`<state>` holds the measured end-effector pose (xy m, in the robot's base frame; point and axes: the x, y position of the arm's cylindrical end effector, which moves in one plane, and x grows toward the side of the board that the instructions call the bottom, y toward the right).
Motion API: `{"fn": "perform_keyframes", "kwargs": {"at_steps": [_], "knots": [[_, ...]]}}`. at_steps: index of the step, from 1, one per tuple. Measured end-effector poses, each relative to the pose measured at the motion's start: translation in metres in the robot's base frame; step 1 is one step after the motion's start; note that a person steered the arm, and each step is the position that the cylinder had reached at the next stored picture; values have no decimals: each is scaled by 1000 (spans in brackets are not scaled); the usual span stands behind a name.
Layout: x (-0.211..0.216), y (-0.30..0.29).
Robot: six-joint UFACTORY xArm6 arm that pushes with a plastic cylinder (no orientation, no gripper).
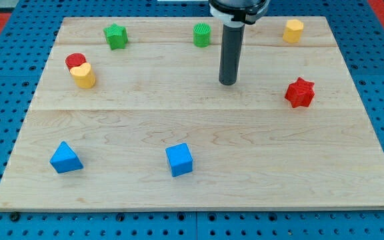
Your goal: Move the red circle towards bottom right
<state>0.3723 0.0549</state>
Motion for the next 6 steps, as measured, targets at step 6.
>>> {"fn": "perform_keyframes", "kwargs": {"at_steps": [6], "knots": [[8, -295]]}}
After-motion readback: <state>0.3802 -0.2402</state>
